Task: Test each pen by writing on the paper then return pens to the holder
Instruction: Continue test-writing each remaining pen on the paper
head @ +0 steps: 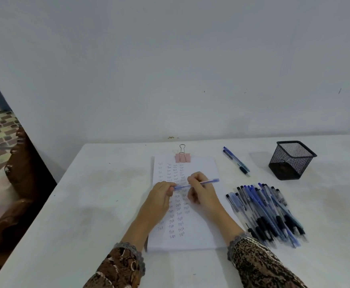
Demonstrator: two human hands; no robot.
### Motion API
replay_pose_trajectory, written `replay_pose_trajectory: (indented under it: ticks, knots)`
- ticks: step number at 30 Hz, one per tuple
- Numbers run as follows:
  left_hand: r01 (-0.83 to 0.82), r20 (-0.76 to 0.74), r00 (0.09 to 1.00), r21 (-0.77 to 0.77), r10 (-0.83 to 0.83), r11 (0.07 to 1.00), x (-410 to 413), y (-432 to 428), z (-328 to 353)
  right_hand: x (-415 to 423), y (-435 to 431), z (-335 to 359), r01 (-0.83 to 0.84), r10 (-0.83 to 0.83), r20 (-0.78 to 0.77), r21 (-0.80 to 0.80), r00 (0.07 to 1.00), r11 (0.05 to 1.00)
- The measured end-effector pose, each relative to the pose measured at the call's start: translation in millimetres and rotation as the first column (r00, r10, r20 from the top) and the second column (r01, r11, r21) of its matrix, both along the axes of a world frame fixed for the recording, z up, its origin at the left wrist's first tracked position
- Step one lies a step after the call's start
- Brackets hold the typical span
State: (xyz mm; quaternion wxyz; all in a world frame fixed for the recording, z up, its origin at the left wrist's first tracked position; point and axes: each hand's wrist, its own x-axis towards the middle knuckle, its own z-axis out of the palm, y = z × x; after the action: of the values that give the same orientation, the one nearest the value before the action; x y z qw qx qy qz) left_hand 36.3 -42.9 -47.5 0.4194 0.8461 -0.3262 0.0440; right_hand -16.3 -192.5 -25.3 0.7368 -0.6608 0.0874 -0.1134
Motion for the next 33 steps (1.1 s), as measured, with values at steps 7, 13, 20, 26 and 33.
replay_pose_trajectory:
  ticks: [7,13,20,26,33]
  knots:
    - [-0.182,0.086,0.980,0.060,0.177,0.981,4.5,-0.6,-4.2,-11.1,-33.0,25.6,-0.182,0.159,-0.194,-0.110,0.968,0.977]
    - [-0.200,0.122,0.975,0.116,0.186,0.973,4.0,0.0,-5.6,-18.5,-30.7,68.4,-0.466,0.287,-0.494,-0.288,0.821,0.837]
    - [-0.271,0.147,0.957,0.151,0.249,0.951,0.1,1.5,-3.7,-15.7,-8.7,45.4,-0.350,-0.075,-0.478,-0.732,0.875,0.584]
    - [-0.392,0.107,0.920,0.303,0.378,0.869,6.6,-0.9,-10.1,-47.1,-63.9,60.7,-0.035,-0.380,-0.275,-0.847,0.883,0.531]
    - [-0.403,0.117,0.915,0.307,0.386,0.862,9.1,-2.3,-12.9,-89.2,-160.4,52.4,-0.074,-0.657,-0.350,-0.909,0.668,0.410]
